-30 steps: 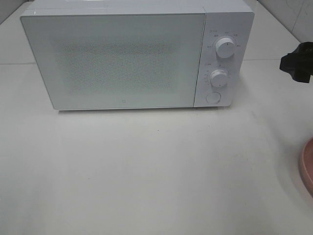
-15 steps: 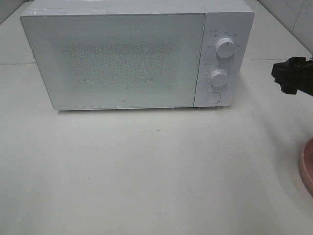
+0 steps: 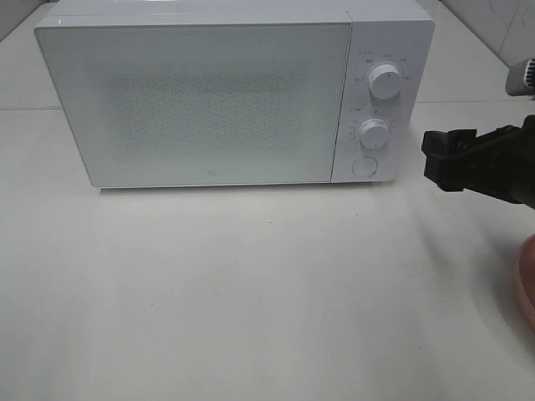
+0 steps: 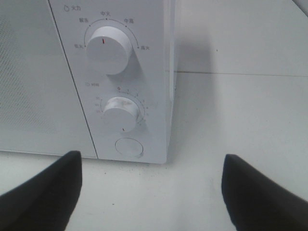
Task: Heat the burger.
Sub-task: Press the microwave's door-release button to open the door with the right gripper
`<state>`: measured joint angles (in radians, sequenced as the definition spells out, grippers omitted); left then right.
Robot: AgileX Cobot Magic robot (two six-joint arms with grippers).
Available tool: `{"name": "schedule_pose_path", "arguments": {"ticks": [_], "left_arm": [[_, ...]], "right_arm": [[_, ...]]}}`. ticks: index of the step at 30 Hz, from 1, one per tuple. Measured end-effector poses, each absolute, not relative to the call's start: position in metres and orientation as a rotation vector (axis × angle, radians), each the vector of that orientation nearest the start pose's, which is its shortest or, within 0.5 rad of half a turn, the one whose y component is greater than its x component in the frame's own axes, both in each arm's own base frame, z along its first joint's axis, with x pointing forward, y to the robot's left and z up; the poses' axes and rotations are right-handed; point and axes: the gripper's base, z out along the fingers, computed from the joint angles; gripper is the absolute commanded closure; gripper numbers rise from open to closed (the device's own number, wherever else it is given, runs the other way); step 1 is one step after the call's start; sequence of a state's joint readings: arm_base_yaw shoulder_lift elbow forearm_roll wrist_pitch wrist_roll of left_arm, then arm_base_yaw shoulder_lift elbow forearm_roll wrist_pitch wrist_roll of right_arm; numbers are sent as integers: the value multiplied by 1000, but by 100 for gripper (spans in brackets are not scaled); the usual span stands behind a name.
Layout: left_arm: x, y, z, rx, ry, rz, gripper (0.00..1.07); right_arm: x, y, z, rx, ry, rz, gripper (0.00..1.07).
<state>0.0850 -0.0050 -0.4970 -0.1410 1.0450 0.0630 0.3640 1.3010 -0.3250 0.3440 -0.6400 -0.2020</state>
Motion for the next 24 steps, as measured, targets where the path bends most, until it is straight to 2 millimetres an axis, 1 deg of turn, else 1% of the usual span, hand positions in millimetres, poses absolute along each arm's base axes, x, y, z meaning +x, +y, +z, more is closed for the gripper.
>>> {"name": "schedule_pose_path", "arguments": {"ticks": [1, 4, 6, 7, 9, 11, 12, 15, 17, 19, 20, 24], "left_arm": [[-4, -11, 278, -17, 2019, -74, 8], [-4, -11, 278, -17, 2019, -74, 8], [-4, -11, 278, -17, 2019, -74, 8], [-4, -11, 278, -17, 2019, -74, 8], [-4, -11, 278, -17, 2019, -74, 8], [-4, -11, 278, -17, 2019, -74, 8], [-4, -11, 278, -17, 2019, -74, 8], [-4, -11, 278, -17, 2019, -74, 8], [-4, -11, 278, -17, 2019, -74, 8], [-4, -11, 278, -17, 2019, -74, 8], [-4, -11, 278, -17, 2019, -74, 8], [-4, -11, 278, -17, 2019, -74, 8]], "right_arm": [[213, 66, 202, -117, 1819, 119, 32], [213, 68, 203, -108, 1810, 119, 32], [211, 76, 202, -93, 1783, 97, 32], [211, 76, 202, -93, 1783, 97, 32], [212, 83, 194, -94, 1791, 74, 32], [212, 85, 191, -92, 1796, 67, 32], [213, 89, 185, -89, 1807, 57, 32], [213, 91, 182, -93, 1815, 50, 32], [216, 94, 171, -95, 1827, 16, 32], [216, 95, 168, -97, 1833, 12, 32], [218, 95, 161, -84, 1850, 9, 32], [219, 95, 154, -58, 1868, 16, 32]]}}
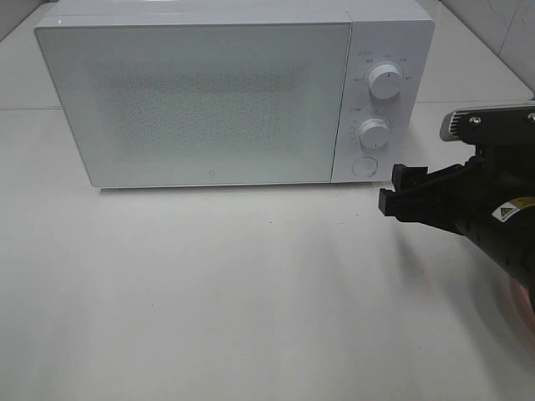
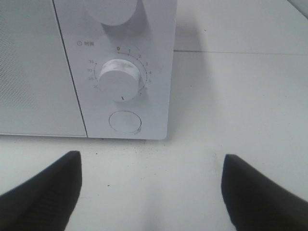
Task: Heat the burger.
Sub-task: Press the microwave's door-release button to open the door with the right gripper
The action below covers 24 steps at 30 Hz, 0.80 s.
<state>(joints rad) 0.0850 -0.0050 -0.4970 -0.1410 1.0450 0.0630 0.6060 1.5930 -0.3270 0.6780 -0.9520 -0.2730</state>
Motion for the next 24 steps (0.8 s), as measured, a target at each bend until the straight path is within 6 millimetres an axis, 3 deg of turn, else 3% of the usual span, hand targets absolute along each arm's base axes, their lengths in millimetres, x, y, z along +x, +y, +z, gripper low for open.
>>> {"name": "schedule_pose_path", "arguments": {"ticks": [9, 14, 18, 19, 20, 24], "left_arm": [[-4, -11, 278, -17, 2019, -74, 8], [-4, -11, 278, -17, 2019, -74, 8], [-4, -11, 278, -17, 2019, -74, 8], [-4, -11, 278, -17, 2019, -74, 8], [-4, -11, 278, -17, 2019, -74, 8], [-4, -11, 278, -17, 2019, -74, 8]], "right_arm": [[221, 95, 147, -7, 1877, 34, 32], [221, 95, 148, 34, 1870, 62, 40], [221, 95, 148, 157, 1867, 153, 52], [221, 95, 147, 241, 1861, 215, 62], [221, 95, 147, 241, 1861, 215, 62], [221, 96, 148, 502, 1823, 421, 85]]}}
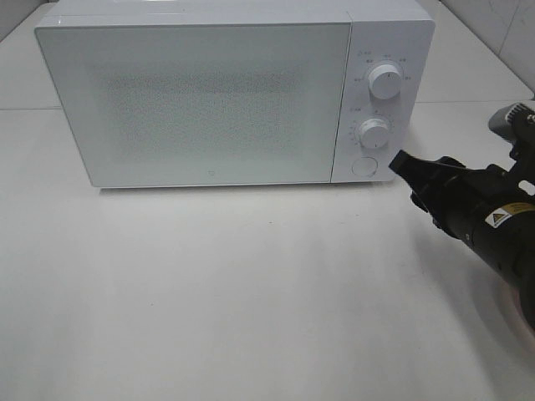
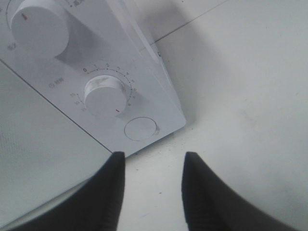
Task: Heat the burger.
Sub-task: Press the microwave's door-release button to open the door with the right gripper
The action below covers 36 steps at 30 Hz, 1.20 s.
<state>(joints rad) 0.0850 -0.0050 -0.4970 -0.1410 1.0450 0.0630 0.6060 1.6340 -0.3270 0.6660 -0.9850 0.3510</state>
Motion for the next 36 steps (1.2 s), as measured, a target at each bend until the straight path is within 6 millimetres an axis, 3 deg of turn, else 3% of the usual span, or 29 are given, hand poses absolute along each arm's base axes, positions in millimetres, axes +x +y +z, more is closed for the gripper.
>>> {"name": "schedule_pose_path", "arguments": {"ticks": [1, 6, 15, 20, 29, 36], "left_arm": [[-4, -11, 278, -17, 2019, -74, 8], [-4, -11, 278, -17, 2019, -74, 8], [-4, -11, 278, -17, 2019, -74, 8], [-4, -11, 278, -17, 2019, -74, 8], [-4, -11, 278, -17, 2019, -74, 8], [-4, -11, 278, -17, 2019, -74, 8]], "right_arm": [[221, 96, 148, 502, 1823, 421, 85], [221, 101, 149, 797, 1747, 708, 105], [220, 107, 149, 1064, 1664, 999, 107], [218, 109, 143, 1184, 1696, 1037, 107], [220, 109, 141, 1204, 1713, 1031, 107], [236, 111, 129, 1218, 1736, 1024, 107]]}}
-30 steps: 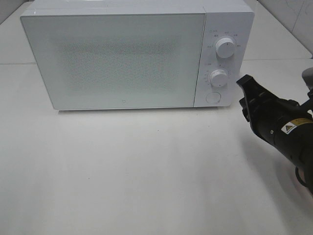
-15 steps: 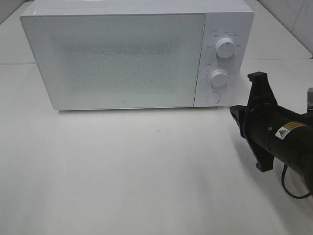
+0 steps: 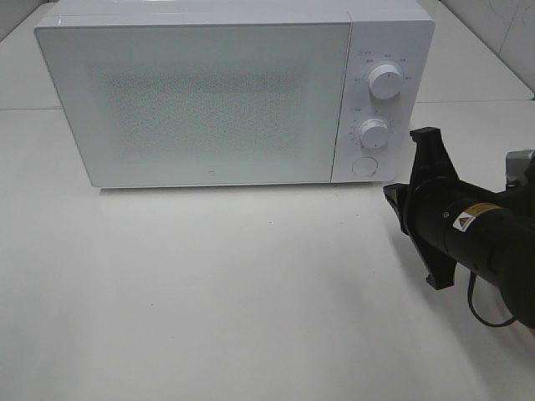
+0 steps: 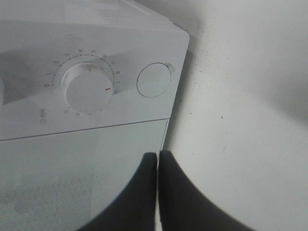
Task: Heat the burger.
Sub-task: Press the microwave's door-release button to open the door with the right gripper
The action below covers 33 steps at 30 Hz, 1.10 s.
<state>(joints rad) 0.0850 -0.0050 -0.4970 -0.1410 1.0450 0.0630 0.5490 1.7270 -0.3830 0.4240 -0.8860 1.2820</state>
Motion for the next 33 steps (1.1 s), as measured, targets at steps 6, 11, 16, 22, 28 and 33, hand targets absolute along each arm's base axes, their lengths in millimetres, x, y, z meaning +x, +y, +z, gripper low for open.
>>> {"name": "schedule_pose_path", "arguments": {"ticks": [6, 11, 16, 22, 28, 33], "left_arm": [[-4, -11, 278, -17, 2019, -74, 8], [-4, -11, 278, -17, 2019, -74, 8], [-4, -11, 278, -17, 2019, -74, 8], [-4, -11, 278, -17, 2019, -74, 8], [-4, -11, 278, -17, 2019, -74, 8], [-4, -11, 278, -17, 2019, -74, 8]], "right_arm": [[251, 108, 122, 1227, 1742, 1022, 107], [265, 106, 116, 1225, 1740, 1012, 107], [279, 105, 112, 1224, 1732, 1014, 107], [294, 112, 103, 1230, 1735, 1025, 107], [313, 108, 93, 1268, 1710, 1012, 107], [322, 107, 88, 1282, 1712, 1009, 107]]}}
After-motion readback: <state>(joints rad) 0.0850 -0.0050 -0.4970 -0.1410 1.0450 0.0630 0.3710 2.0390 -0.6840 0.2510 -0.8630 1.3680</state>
